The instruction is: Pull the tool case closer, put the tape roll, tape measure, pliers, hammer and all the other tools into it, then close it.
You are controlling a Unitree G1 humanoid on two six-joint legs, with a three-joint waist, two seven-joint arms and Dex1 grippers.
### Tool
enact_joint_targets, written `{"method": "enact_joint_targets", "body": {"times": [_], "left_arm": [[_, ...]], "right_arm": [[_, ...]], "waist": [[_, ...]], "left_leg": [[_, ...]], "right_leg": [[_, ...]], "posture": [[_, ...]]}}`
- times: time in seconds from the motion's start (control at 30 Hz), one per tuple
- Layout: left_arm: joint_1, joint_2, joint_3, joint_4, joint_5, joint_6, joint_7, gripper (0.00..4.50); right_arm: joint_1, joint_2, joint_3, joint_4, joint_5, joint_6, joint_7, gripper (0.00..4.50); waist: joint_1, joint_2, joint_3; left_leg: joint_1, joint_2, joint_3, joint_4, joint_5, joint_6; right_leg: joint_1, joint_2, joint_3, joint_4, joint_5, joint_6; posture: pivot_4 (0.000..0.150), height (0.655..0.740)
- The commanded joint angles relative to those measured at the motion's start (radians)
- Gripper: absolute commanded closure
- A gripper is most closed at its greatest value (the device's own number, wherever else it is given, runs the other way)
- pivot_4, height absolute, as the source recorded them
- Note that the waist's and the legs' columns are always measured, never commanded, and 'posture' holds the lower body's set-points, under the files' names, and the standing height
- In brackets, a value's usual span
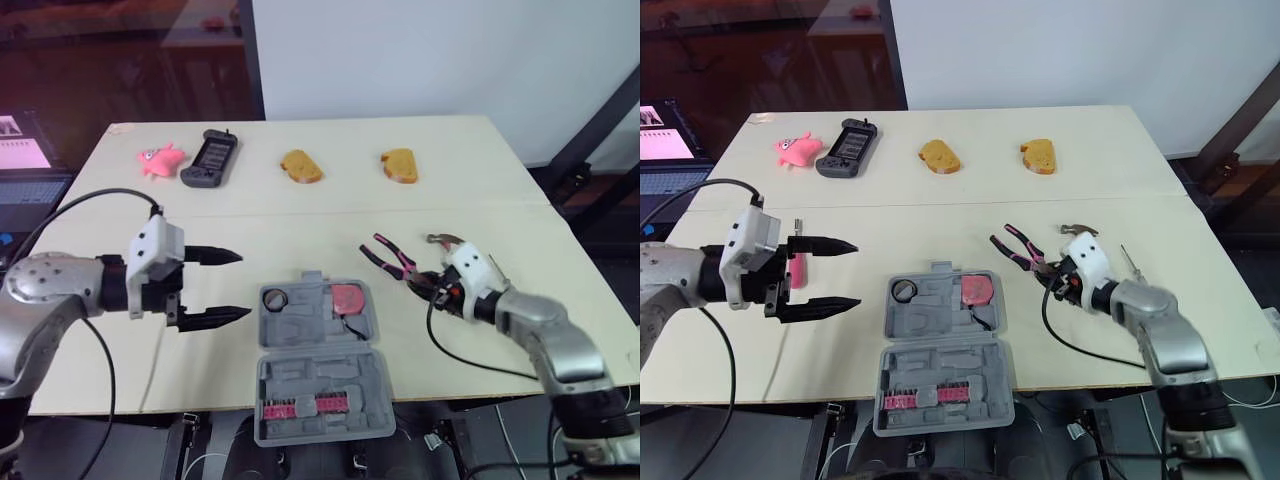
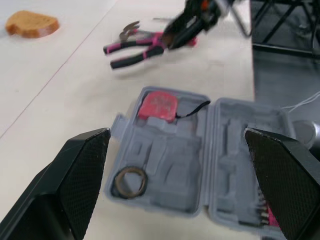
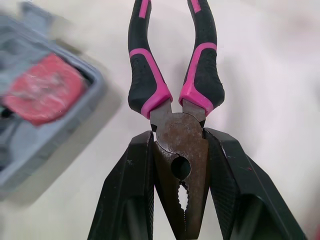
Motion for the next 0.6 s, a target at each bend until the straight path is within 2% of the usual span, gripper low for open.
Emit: {"method": "enact_joint_targets", "body": {"times": [0.03,0.17,0.33,0.6], "left_arm": [[0.044,0.001,0.057,-0.003,0.022,-0.049,-0.003,0.00],[0.141,-0.019,0.112,-0.016,0.028,-0.078,0.014,0.00],[0.245,-0.061,0.178,-0.041,0.016,-0.109,0.023,0.00],[0.380,-0.118,0.246,-0.094,0.015,-0.133,0.036,0.00]], "right_arm": [[-0.122,-0.058,0.066,-0.113,-0.010,0.058,0.071,3.54],[-0.345,-0.132,0.205,-0.164,0.046,0.237,0.250,3.54],[-0.526,-0.151,0.374,-0.182,0.064,0.369,0.383,3.54],[-0.608,-0.097,0.564,-0.192,-0.019,0.383,0.387,3.54]], "waist": [[0.003,0.000,0.000],[0.007,0.001,0.001],[0.006,0.000,0.000],[0.005,0.000,0.000]], "left_leg": [[0.000,0.000,0.000,0.000,0.000,0.000],[-0.001,0.000,0.000,0.000,0.000,0.000],[-0.001,0.000,-0.001,0.001,0.000,0.001],[-0.002,0.000,-0.001,0.001,0.000,0.000]], "right_leg": [[0.000,0.000,0.000,0.000,0.000,0.000],[0.000,-0.001,0.000,0.000,0.000,0.000],[0.000,-0.001,-0.001,-0.001,0.000,0.000],[-0.002,-0.002,-0.001,0.000,0.000,-0.001]], "posture": [[0.150,0.7188],[0.150,0.7188],[0.150,0.7188],[0.150,0.7188]]}}
